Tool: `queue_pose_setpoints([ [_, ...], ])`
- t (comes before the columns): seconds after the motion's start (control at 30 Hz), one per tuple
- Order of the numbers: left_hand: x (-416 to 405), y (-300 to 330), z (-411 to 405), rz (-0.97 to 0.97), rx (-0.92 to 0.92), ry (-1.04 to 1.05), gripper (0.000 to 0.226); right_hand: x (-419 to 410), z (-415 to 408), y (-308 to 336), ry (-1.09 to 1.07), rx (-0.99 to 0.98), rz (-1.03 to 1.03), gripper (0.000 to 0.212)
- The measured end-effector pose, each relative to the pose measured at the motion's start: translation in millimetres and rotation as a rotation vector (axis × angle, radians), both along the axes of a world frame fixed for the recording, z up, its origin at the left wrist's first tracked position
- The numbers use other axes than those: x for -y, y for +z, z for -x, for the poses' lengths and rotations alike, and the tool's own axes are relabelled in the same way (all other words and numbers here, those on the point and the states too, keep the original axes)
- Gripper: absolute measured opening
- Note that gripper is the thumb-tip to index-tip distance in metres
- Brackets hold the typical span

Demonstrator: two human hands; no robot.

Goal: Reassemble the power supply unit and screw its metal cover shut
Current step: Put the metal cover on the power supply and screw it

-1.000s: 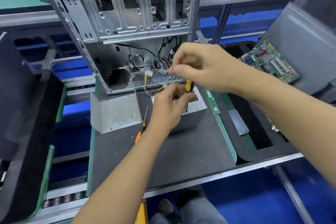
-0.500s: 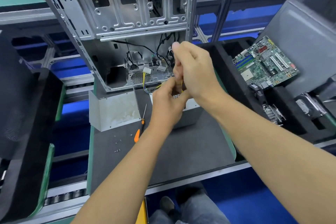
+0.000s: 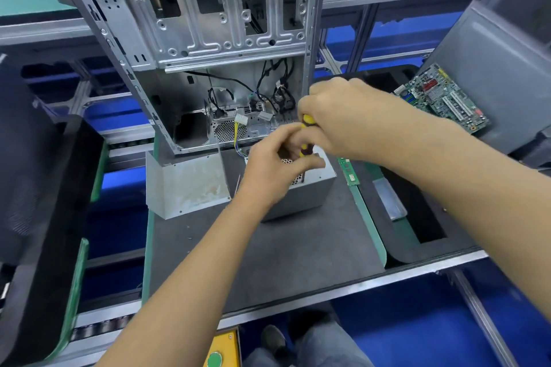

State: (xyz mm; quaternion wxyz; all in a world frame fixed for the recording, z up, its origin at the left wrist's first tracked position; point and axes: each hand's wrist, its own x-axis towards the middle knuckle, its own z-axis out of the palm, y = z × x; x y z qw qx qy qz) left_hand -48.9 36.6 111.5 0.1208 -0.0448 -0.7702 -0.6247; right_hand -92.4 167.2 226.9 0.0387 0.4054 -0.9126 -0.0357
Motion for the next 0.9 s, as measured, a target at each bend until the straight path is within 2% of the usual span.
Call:
queue_pose_setpoints([
  [0.07, -9.3, -3.0, -4.2, -0.083, 0.002, 0.101, 0.037, 1.0, -1.0, -4.0, -0.050, -0.089, -0.057, 0.042],
  [0.17, -14.7, -6.3, -7.5, 0.023, -0.032, 0.142, 0.036, 1.4, -1.7, -1.8, -0.127, -0.142, -0.063, 0.055],
  [0.2, -13.3, -6.2, -9.1, 0.066, -0.067, 0.118, 0.033, -0.6, -0.1, 0.3, -0.113, -0.099, -0.055, 0.054],
  [0.27, -7.2, -5.4, -12.2, 0.141, -0.119, 0.060, 0.020, -5.0, 3.0, 6.7, 0.006, 0.144, 0.003, 0.035],
  [0.33, -0.7, -3.3, -14.9, 0.208, -0.156, 0.037, 0.029, -5.8, 3.4, 12.8, 0.103, 0.278, 0.019, 0.020],
  [0.4, 0.7, -2.0, -16.2, 0.252, -0.162, 0.027, 0.037, -4.6, 3.0, 12.8, 0.073, 0.225, -0.004, 0.013],
  [0.43, -0.2, -3.0, -16.5, 0.226, -0.141, 0.028, 0.031, -3.4, 2.7, 11.3, 0.055, 0.172, -0.012, 0.013],
  [0.47, -2.2, -4.2, -16.6, 0.154, -0.104, 0.047, 0.024, -1.6, 2.0, 10.0, 0.055, 0.119, -0.010, 0.017],
  [0.53, -7.7, -6.7, -16.1, 0.016, -0.043, 0.112, 0.028, -0.5, 1.9, 5.6, 0.048, 0.044, -0.006, 0.029],
  [0.57, -11.0, -9.3, -15.5, 0.013, -0.034, 0.150, 0.028, -0.7, 2.2, 3.0, 0.032, 0.021, -0.005, 0.033],
  [0.67, -17.2, -11.3, -15.2, 0.138, -0.041, 0.143, 0.009, -1.8, 0.8, -4.2, -0.066, -0.104, -0.060, 0.049],
  [0.73, -14.7, -9.5, -14.3, 0.183, -0.026, 0.035, 0.013, -6.0, 0.5, -2.5, -0.097, -0.162, -0.088, 0.060],
  [0.77, -12.1, -8.4, -13.7, 0.201, -0.036, -0.009, 0.018, -8.2, 1.7, 0.2, -0.064, -0.100, -0.072, 0.056],
  [0.87, -8.7, -9.6, -13.2, 0.193, -0.076, -0.058, 0.021, -12.1, 2.2, 11.9, 0.087, 0.292, 0.060, 0.037],
  [0.9, -8.4, -10.1, -12.7, 0.186, -0.078, -0.047, 0.021, -12.0, 2.6, 13.8, 0.103, 0.293, 0.050, 0.028],
])
